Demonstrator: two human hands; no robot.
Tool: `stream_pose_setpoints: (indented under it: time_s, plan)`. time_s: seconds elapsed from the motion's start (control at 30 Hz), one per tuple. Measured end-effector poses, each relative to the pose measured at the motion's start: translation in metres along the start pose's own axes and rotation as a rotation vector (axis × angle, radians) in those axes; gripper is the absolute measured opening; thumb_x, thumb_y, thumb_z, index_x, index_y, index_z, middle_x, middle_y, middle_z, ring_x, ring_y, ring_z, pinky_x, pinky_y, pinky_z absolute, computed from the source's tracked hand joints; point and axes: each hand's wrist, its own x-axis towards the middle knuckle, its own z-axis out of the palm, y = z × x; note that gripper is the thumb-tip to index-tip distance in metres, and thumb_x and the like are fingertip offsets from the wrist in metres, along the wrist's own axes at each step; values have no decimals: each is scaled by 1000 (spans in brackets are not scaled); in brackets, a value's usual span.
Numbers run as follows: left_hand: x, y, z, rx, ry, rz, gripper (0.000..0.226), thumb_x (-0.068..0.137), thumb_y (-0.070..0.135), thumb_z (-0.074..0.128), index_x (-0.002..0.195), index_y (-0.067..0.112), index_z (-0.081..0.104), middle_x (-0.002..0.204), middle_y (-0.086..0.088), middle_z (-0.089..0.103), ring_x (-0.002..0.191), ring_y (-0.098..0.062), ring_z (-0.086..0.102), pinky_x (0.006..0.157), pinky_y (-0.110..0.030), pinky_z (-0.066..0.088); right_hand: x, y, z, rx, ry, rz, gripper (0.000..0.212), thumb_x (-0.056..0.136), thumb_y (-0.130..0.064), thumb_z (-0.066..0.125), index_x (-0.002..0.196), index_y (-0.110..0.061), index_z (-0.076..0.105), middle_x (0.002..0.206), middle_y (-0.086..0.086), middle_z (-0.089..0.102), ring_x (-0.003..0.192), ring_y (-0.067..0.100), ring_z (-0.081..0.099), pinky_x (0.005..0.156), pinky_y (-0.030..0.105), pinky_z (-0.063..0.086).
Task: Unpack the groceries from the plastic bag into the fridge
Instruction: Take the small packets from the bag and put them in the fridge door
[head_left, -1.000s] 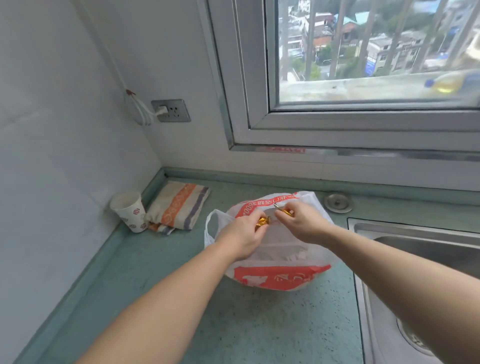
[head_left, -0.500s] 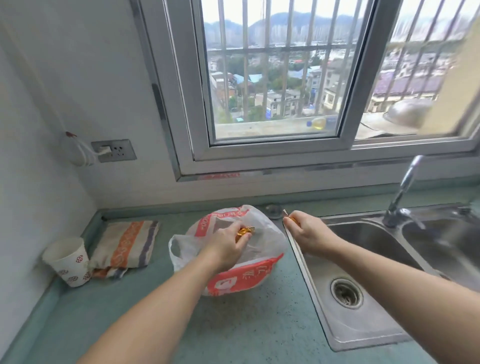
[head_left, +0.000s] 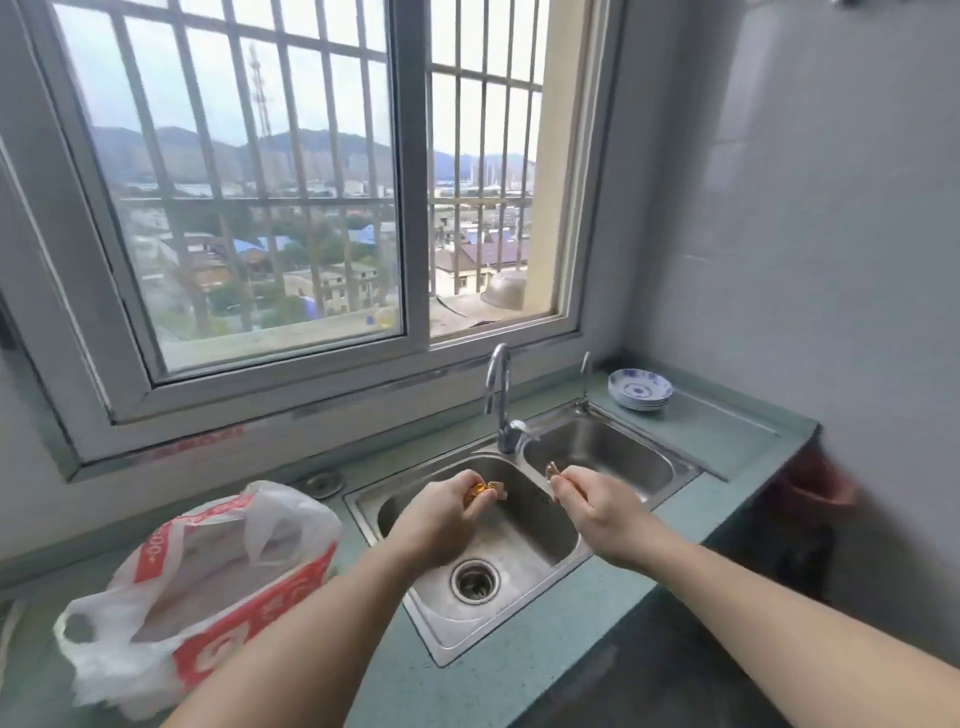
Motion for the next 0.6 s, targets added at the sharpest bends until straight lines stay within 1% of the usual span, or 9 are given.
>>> stream_pose_setpoints:
  time_s: [0.07, 0.13, 0.17, 0.2, 0.3, 0.37, 0.43, 0.5, 0.6]
  plan:
    - [-2, 49, 26, -24, -43, 83, 29, 97, 50, 44, 104, 29, 62, 96, 0, 69, 82, -20, 63, 73, -34, 50, -37, 28, -39, 15, 65, 45, 35, 101, -38, 35, 85, -14, 56, 67, -5, 54, 70, 15, 54, 71, 37, 41]
    - [-4, 104, 55, -59, -91, 158, 26, 97, 48, 44, 95, 29, 61, 98, 0, 70, 87, -21, 64, 76, -32, 50, -81, 59, -80, 33, 134, 111, 35, 102, -38, 33, 88, -16, 56, 62, -10, 49, 62, 4, 47, 68, 31, 39]
    - [-6, 134, 70, -64, -113, 212, 24, 98, 47, 43, 90, 31, 59, 97, 0, 70, 87, -21, 64, 74, -30, 48, -105, 76, -99, 51, 181, 159, 35, 101, -40, 33, 84, -19, 55, 60, -9, 49, 59, 5, 45, 66, 29, 38]
    - [-9, 163, 86, -63, -129, 263, 24, 98, 48, 43, 89, 32, 58, 95, 1, 70, 85, -21, 63, 71, -30, 47, -128, 92, -118, 69, 241, 212, 37, 101, -42, 33, 79, -21, 54, 59, -6, 50, 57, 7, 45, 64, 29, 37]
    - [-22, 253, 133, -121, -163, 421, 36, 95, 55, 43, 98, 25, 62, 84, 0, 68, 77, -21, 61, 65, -30, 44, -199, 137, -177, 69, 437, 350, 38, 101, -43, 34, 74, -22, 52, 54, -5, 50, 53, 9, 45, 61, 30, 38]
    - [-34, 307, 162, -113, -197, 539, 36, 95, 55, 42, 95, 24, 60, 89, 1, 69, 84, -19, 63, 67, -28, 43, -244, 159, -215, 16, 528, 449, 37, 101, -41, 34, 74, -23, 52, 58, -5, 52, 57, 10, 49, 63, 29, 40]
    - [-44, 356, 187, -117, -241, 639, 35, 95, 57, 41, 91, 26, 56, 93, 0, 69, 89, -20, 63, 72, -31, 46, -286, 179, -248, -11, 620, 537, 38, 100, -41, 38, 75, -18, 55, 61, -1, 56, 63, 15, 54, 67, 29, 44]
    - [-53, 402, 207, -136, -306, 741, 34, 93, 59, 41, 86, 28, 52, 94, -2, 69, 92, -24, 63, 77, -35, 49, -324, 196, -274, -20, 722, 630, 41, 97, -45, 44, 79, -9, 54, 64, 2, 59, 66, 21, 57, 66, 31, 45]
    - [-62, 458, 235, -158, -385, 844, 35, 91, 58, 43, 92, 26, 56, 86, -2, 69, 85, -24, 63, 71, -33, 47, -373, 213, -299, -67, 844, 728, 41, 91, -46, 53, 78, -7, 49, 61, -2, 52, 59, 14, 45, 58, 27, 37]
